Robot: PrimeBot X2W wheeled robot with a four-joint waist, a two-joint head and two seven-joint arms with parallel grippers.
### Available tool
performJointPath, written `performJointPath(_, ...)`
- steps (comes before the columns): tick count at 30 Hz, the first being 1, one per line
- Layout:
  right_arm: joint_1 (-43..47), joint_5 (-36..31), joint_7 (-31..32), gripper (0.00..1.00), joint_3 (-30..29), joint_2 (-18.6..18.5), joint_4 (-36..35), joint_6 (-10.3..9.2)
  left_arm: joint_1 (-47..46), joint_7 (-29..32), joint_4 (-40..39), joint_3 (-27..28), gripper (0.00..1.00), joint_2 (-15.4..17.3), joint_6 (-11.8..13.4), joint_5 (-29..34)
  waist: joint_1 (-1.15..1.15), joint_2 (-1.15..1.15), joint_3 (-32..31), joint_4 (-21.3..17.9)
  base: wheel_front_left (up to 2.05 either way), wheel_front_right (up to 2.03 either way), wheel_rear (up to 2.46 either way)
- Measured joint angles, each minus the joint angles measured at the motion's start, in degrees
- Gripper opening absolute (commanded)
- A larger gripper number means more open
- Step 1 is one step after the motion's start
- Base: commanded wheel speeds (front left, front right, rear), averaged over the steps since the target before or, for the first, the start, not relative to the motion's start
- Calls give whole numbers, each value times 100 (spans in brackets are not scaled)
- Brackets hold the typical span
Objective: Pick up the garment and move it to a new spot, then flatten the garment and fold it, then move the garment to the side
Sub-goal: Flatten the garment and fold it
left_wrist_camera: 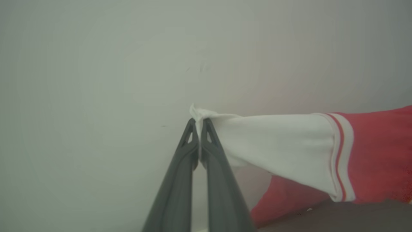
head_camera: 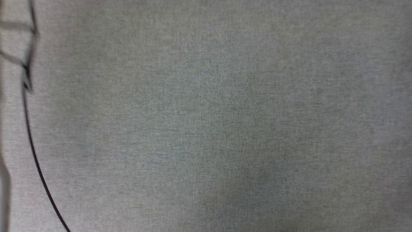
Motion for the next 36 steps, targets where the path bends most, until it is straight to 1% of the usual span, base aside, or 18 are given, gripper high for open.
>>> performJointPath(5, 859, 266, 275, 0, 304, -119, 101, 0, 1161, -109, 63, -75, 0, -14, 55, -97, -1, 0, -332, 5, 0, 0, 0)
performJointPath(8, 1354, 482, 528, 0, 555, -233, 53, 1, 1847, -123, 23, -131, 0, 59, 98, -135, -1, 0, -587, 8, 0, 0, 0)
performJointPath(10, 1636, 643, 754, 0, 659, -318, 18, 1, 2293, -82, -76, -238, 0, 135, 152, -55, -1, 0, -769, 10, 0, 0, 0)
performJointPath(15, 2414, 1091, 1352, 0, 860, -559, -151, 3, 3354, 164, -333, -350, 0, 292, 234, -103, -2, 0, -1242, 17, 0, 0, 0)
performJointPath(19, 2987, 1377, 1686, 0, 904, -734, -346, 4, 4132, 505, -650, -413, 0, 490, 258, -208, -2, 0, -1618, 32, 0, 0, 0)
performJointPath(26, 3950, 1717, 2113, 0, 748, -939, -758, 5, 5448, 1288, -1438, -536, 0, 850, 252, -502, -3, 0, -2178, 61, 0, 0, 0)
performJointPath(36, 5562, 1971, 2850, 0, 204, -1060, -1633, 4, 7232, 2239, -2800, -568, 0, 1317, 565, -985, -3, 0, -2779, 28, 0, 0, 0)
